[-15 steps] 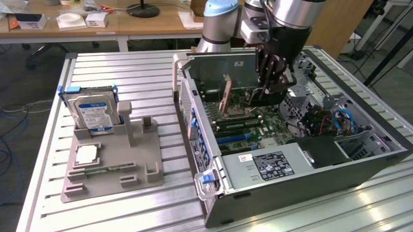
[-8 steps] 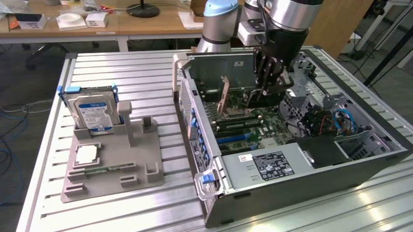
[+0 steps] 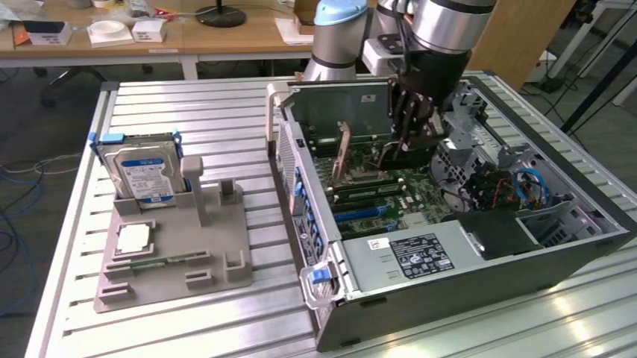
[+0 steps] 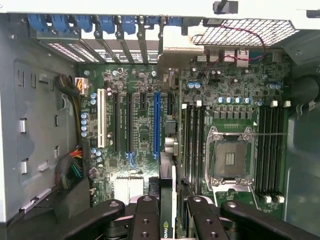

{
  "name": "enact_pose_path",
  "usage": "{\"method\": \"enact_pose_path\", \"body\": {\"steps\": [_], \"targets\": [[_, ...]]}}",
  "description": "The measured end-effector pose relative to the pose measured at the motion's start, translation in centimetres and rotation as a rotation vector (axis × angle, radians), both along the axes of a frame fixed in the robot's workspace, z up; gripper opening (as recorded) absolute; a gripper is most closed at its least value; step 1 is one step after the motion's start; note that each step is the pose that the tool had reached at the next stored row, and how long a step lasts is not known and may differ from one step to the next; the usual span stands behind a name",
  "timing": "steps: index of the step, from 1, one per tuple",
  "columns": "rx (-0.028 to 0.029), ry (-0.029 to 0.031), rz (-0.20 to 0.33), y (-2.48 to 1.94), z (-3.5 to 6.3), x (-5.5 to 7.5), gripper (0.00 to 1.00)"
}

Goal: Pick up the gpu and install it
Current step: 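Insert the gpu into the slot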

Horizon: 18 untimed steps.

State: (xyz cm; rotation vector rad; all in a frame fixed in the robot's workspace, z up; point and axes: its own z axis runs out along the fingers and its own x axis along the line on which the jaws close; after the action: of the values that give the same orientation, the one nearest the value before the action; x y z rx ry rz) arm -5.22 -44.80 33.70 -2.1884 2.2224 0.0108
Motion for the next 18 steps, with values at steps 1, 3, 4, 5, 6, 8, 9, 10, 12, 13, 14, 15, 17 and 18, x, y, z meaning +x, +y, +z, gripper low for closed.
{"method": "enact_pose_path", "body": {"steps": [1, 3, 4, 5, 6, 8, 9, 10, 12, 13, 14, 15, 17, 18], "targets": [[0.0000, 0.0000, 0.000, -0.07, -0.06, -0.02, 0.26], [0.0000, 0.0001, 0.000, -0.21, -0.18, -0.05, 0.26], [0.0000, 0.0000, 0.000, -0.29, -0.24, -0.06, 0.26], [0.0001, 0.0000, 0.000, -0.36, -0.32, -0.07, 0.26], [0.0002, -0.0001, 0.000, -0.41, -0.40, -0.09, 0.26], [-0.0001, 0.0000, 0.000, -0.45, -0.53, -0.10, 0.26], [-0.0004, 0.0000, 0.000, -0.46, -0.59, -0.10, 0.26], [-0.0009, 0.0000, 0.000, -0.48, -0.64, -0.10, 0.26], [-0.0026, 0.0001, 0.000, -0.51, -0.71, -0.11, 0.26], [-0.0034, 0.0001, 0.000, -0.53, -0.75, -0.12, 0.26], [-0.0041, 0.0001, 0.000, -0.56, -0.78, -0.13, 0.26], [-0.0043, 0.0001, 0.000, -0.58, -0.82, -0.14, 0.26], [-0.0046, 0.0001, 0.000, -0.66, -0.94, -0.16, 0.26], [-0.0045, 0.0001, 0.000, -0.74, -1.01, -0.17, 0.26]]}}
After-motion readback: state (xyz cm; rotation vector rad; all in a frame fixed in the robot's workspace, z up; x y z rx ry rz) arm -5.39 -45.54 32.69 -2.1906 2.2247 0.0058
